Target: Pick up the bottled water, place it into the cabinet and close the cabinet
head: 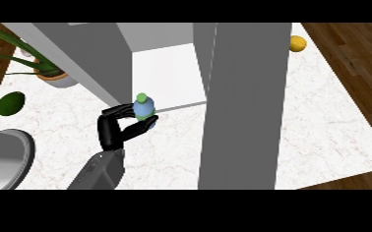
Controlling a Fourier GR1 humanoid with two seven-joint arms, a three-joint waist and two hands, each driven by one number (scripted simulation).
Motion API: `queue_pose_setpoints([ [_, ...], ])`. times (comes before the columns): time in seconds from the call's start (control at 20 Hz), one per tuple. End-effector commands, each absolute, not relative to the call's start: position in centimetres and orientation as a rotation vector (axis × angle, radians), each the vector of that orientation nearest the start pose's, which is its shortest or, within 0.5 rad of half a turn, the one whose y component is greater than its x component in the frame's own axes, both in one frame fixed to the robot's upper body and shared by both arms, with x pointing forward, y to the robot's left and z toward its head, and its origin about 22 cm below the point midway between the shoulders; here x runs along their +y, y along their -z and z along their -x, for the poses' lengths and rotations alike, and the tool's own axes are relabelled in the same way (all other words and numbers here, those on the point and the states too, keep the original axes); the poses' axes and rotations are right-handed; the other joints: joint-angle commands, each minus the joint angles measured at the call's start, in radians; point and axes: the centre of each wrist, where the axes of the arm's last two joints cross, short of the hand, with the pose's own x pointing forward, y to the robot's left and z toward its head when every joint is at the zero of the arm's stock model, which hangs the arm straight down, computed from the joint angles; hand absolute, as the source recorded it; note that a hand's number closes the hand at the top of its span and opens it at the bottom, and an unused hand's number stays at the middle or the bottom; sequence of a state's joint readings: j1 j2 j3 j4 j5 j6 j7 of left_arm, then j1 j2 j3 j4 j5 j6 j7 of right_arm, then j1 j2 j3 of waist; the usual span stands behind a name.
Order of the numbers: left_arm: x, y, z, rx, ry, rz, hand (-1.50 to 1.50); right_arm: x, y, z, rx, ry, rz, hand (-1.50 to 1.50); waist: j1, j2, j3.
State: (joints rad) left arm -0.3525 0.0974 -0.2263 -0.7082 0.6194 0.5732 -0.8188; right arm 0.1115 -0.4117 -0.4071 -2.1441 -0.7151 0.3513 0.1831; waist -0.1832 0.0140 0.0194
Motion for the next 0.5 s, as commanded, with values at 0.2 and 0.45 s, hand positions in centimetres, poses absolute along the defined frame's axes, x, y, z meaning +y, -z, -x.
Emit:
queue_pose_setpoints([
  [0.2, 15.0, 3.7, -35.7, -1.88, -0.115, -0.252, -1.5, -35.0, -17.3, -17.8, -1.986, -0.229, -0.246, -1.5, -0.055, 0.022, -0.02],
  [0.45, 14.2, 2.7, -35.9, -1.911, -0.122, -0.175, 1.5, -35.3, -17.2, -17.6, -1.993, -0.207, -0.252, -1.5, -0.038, 0.009, -0.021],
])
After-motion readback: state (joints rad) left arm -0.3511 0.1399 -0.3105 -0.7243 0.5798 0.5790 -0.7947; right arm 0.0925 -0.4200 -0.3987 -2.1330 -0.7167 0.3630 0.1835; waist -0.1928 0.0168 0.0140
